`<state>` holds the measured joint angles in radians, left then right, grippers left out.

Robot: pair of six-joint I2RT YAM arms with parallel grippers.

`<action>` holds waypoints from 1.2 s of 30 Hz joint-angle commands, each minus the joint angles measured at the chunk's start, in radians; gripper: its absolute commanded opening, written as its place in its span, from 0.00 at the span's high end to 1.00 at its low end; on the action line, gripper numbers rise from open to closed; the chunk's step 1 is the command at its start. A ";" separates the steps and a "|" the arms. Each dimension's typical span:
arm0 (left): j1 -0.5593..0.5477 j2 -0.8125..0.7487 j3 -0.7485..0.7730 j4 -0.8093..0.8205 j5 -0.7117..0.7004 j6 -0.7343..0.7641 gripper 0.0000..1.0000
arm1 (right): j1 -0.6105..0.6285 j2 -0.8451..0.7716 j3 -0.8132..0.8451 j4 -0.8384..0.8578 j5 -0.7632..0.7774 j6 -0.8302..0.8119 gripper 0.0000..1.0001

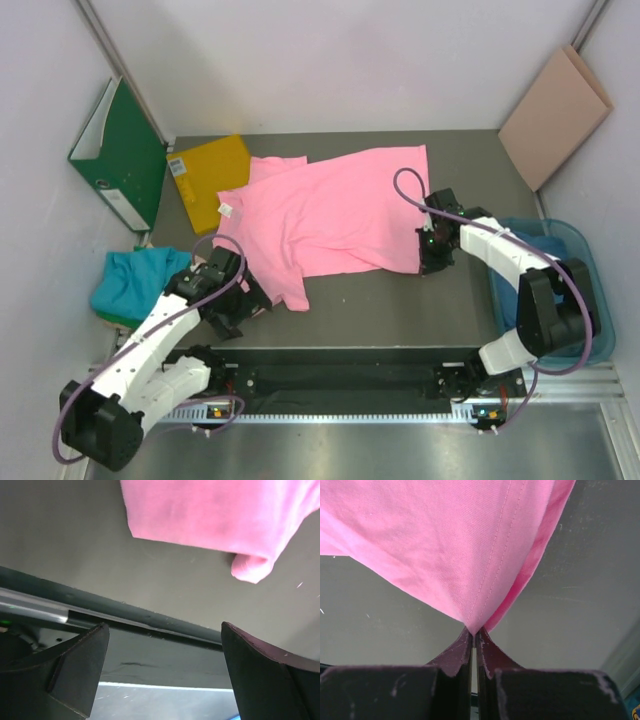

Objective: Fold and stack the t-shirts
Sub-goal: Grap the side of the flattened tshirt closest away from the robot with both arms

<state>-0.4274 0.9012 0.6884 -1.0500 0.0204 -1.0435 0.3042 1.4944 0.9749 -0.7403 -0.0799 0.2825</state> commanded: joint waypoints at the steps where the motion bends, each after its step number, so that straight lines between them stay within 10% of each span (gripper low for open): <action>1: 0.049 -0.038 -0.064 0.145 0.080 -0.096 0.03 | -0.007 0.012 0.004 0.030 -0.024 -0.031 1.00; 25: 0.159 0.269 -0.151 0.382 -0.054 -0.136 0.20 | -0.033 0.023 0.011 0.035 -0.067 -0.048 0.99; 28: 0.159 0.344 -0.127 0.409 -0.048 -0.106 0.49 | -0.034 0.029 0.016 0.035 -0.070 -0.048 0.99; 29: 0.161 0.358 -0.113 0.404 -0.054 -0.093 0.87 | -0.034 0.030 0.019 0.035 -0.070 -0.049 0.99; 30: 0.161 0.369 -0.074 0.394 -0.054 -0.084 1.00 | -0.036 0.030 0.022 0.032 -0.070 -0.049 0.99; 36: 0.159 0.361 0.135 0.282 -0.109 -0.029 1.00 | -0.045 0.026 0.025 0.028 -0.066 -0.051 0.99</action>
<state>-0.2707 1.2861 0.6685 -0.7330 -0.0269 -1.1149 0.2771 1.5333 0.9756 -0.7261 -0.1375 0.2443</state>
